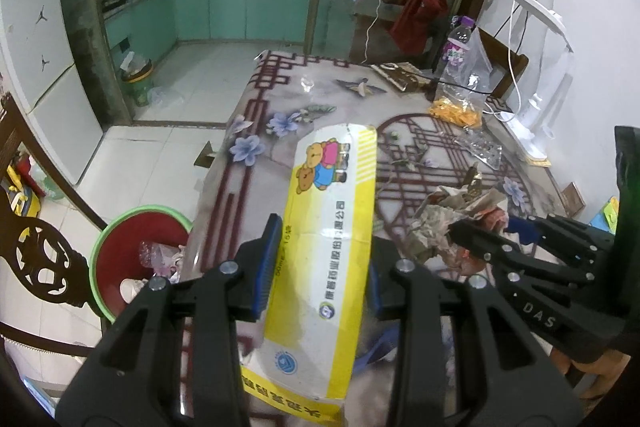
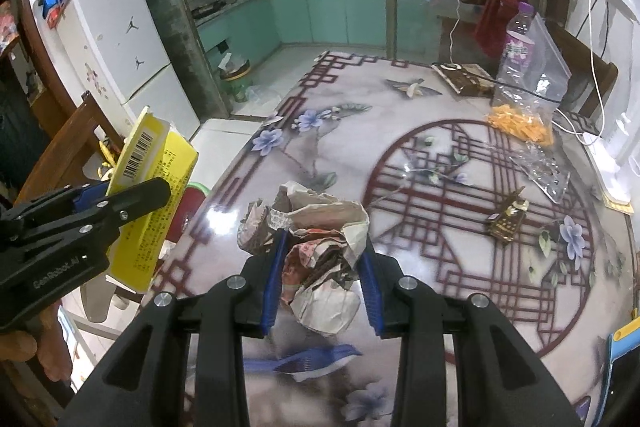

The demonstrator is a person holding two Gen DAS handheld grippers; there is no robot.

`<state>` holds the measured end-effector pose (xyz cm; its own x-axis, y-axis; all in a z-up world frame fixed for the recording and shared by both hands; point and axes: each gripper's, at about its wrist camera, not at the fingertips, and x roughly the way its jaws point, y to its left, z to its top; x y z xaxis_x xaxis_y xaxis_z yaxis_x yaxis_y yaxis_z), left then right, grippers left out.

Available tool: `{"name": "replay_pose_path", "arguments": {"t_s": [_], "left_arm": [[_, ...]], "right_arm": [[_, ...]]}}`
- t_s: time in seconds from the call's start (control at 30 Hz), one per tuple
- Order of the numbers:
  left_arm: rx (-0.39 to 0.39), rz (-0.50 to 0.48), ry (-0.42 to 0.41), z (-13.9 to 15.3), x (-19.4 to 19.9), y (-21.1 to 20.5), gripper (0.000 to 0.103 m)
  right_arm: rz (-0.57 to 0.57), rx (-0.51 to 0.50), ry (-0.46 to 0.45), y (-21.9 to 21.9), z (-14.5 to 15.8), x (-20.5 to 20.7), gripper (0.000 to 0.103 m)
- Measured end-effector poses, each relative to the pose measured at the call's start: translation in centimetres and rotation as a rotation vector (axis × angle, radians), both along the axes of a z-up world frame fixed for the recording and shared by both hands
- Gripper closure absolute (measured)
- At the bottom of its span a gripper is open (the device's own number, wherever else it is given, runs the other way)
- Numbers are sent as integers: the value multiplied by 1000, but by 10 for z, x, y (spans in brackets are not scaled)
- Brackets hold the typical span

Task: Collect trash
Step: 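Carry the yellow box and crumpled brown paper over the red bucket with both tools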

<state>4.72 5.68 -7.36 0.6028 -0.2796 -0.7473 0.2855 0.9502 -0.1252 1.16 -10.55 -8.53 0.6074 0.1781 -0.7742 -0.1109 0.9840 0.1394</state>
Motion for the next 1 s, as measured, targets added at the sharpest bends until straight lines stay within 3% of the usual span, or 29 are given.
{"name": "replay_pose_path", "arguments": {"t_s": [0.57, 1.0], "left_arm": [[0, 19, 37, -14, 19, 73, 68], [10, 94, 66, -27, 36, 140, 68]], "right_arm": [[14, -10, 28, 75, -6, 12, 70], [58, -20, 38, 130, -10, 28, 69]]}}
